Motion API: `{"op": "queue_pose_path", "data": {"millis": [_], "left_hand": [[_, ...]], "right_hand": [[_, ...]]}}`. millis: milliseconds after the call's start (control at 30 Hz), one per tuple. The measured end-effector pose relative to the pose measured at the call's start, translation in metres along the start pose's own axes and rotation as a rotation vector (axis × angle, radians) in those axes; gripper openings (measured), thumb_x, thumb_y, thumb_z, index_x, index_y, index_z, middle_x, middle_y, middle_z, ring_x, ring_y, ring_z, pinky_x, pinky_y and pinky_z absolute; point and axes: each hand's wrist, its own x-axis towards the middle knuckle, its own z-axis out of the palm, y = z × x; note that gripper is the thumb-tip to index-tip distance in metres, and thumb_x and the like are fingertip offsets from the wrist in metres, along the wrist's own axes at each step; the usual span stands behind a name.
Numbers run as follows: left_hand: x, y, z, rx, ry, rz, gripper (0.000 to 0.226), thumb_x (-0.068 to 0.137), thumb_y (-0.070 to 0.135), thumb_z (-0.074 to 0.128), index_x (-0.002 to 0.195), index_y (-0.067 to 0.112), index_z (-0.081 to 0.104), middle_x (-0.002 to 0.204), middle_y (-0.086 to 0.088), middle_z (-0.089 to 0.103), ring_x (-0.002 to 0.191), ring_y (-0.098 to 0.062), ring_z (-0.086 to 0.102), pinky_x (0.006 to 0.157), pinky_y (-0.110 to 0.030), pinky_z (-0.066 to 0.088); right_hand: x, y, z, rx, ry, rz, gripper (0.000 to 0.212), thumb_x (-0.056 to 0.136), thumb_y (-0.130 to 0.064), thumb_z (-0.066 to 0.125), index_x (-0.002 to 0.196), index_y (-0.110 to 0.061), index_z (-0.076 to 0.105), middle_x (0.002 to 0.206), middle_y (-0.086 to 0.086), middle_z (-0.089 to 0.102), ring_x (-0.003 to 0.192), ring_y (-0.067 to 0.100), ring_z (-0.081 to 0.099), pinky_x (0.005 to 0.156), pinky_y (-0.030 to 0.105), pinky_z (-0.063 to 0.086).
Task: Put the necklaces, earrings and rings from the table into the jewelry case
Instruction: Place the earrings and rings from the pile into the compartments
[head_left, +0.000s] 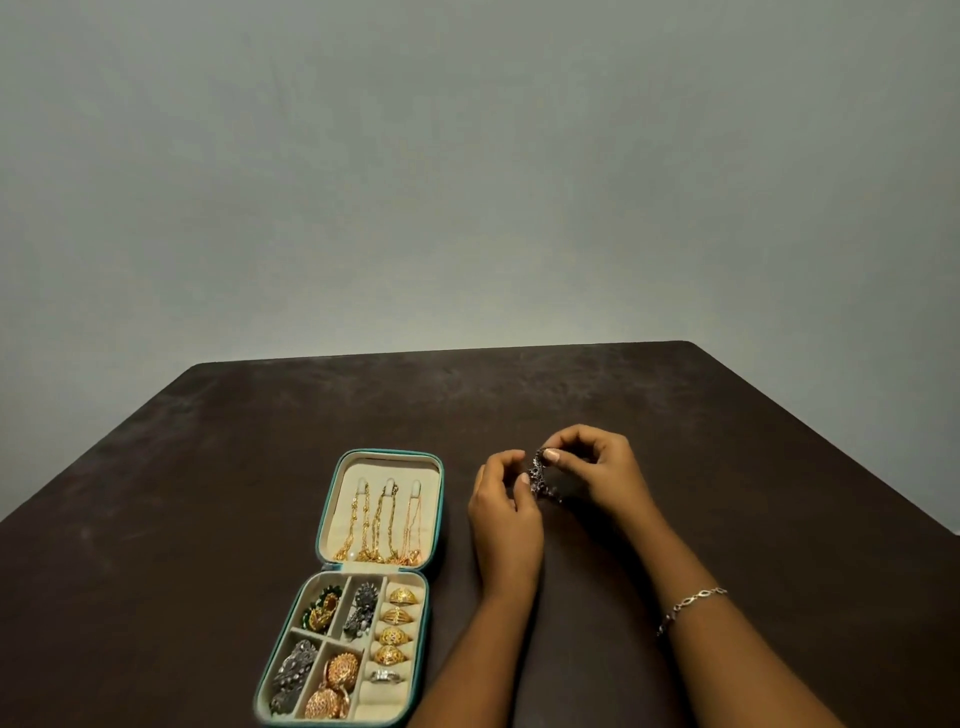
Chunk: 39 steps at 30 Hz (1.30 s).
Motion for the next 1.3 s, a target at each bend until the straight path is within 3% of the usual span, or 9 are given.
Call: {"op": "queue_pose_path", "data": {"millis": [133,233,400,500,567,633,833,1100,1300], "left_hand": [[0.000,-0.001,-0.002,-0.051,0.046,0.038,0.022,0.089,0.003,0.051,0.103,0.017,0.062,0.102,0.001,0.064,0.093,-0.008,0.058,0.074,-0.009,0.043],[0.002,0.003,-0.004,-0.120,0.049,0.049,0.016,0.089,0.009,0.055,0.098,0.017,0.065,0.096,0.003,0.066,0.087,-0.005,0.060,0.067,-0.008,0.045],[0.001,0.006,-0.007,-0.186,0.024,0.044,0.008,0.083,0.012,0.065,0.084,0.019,0.068,0.079,0.005,0.068,0.074,-0.006,0.062,0.065,-0.024,0.050],[0.002,0.007,-0.008,-0.200,0.088,0.022,0.013,0.083,0.004,0.063,0.079,0.016,0.065,0.073,0.008,0.065,0.069,0.002,0.059,0.060,-0.010,0.044],[0.002,0.009,-0.008,-0.202,0.145,-0.003,0.016,0.084,0.003,0.062,0.078,0.018,0.061,0.072,0.011,0.062,0.066,0.006,0.057,0.057,-0.005,0.040],[0.002,0.010,-0.007,-0.214,0.182,-0.033,0.019,0.084,0.004,0.062,0.075,0.020,0.058,0.071,0.010,0.061,0.065,0.007,0.057,0.056,-0.005,0.040],[0.001,0.006,-0.005,-0.242,0.198,-0.051,0.022,0.082,0.000,0.062,0.079,0.021,0.059,0.072,0.008,0.061,0.063,0.006,0.057,0.057,-0.007,0.041],[0.002,0.001,-0.004,-0.188,0.173,-0.016,0.032,0.086,0.004,0.058,0.083,0.035,0.062,0.092,0.000,0.069,0.088,-0.016,0.063,0.072,-0.028,0.051],[0.004,0.002,-0.004,-0.177,0.163,-0.017,0.033,0.085,0.004,0.058,0.081,0.037,0.061,0.091,-0.002,0.068,0.088,-0.018,0.064,0.072,-0.030,0.051]], "right_hand": [[-0.002,-0.007,0.000,0.150,-0.071,-0.036,0.007,0.079,0.009,0.060,0.081,0.004,0.064,0.073,0.007,0.063,0.064,0.001,0.060,0.064,0.013,0.048],[-0.002,-0.008,-0.001,0.160,-0.136,-0.061,0.008,0.079,0.008,0.061,0.079,0.002,0.065,0.075,0.007,0.066,0.070,0.008,0.063,0.068,0.018,0.051],[-0.003,-0.009,0.000,0.160,-0.181,-0.085,0.011,0.079,0.007,0.061,0.078,-0.002,0.066,0.073,0.002,0.067,0.072,0.010,0.065,0.068,0.019,0.051],[-0.001,-0.008,-0.001,0.142,-0.107,-0.089,0.016,0.083,0.005,0.058,0.078,-0.007,0.067,0.069,-0.005,0.067,0.067,0.001,0.061,0.061,0.013,0.045],[0.003,0.002,-0.004,0.051,0.044,-0.083,0.023,0.085,0.004,0.056,0.078,-0.014,0.067,0.073,-0.006,0.067,0.068,0.002,0.061,0.063,0.018,0.045],[0.008,0.013,-0.008,-0.121,0.152,-0.050,0.026,0.085,0.001,0.056,0.077,-0.021,0.067,0.082,-0.003,0.068,0.078,0.019,0.063,0.071,0.032,0.046],[0.012,0.022,0.001,-0.576,-0.051,-0.026,0.030,0.087,-0.006,0.053,0.110,-0.023,0.064,0.107,0.003,0.055,0.107,0.017,0.049,0.094,0.033,0.042],[0.014,0.018,0.004,-0.824,-0.123,-0.020,0.033,0.090,-0.008,0.049,0.117,-0.021,0.062,0.113,0.000,0.058,0.110,0.018,0.046,0.086,0.027,0.039],[0.013,0.017,0.005,-0.832,-0.039,-0.026,0.015,0.084,-0.011,0.061,0.093,-0.019,0.069,0.098,0.002,0.063,0.099,0.019,0.053,0.081,0.029,0.041]]}}
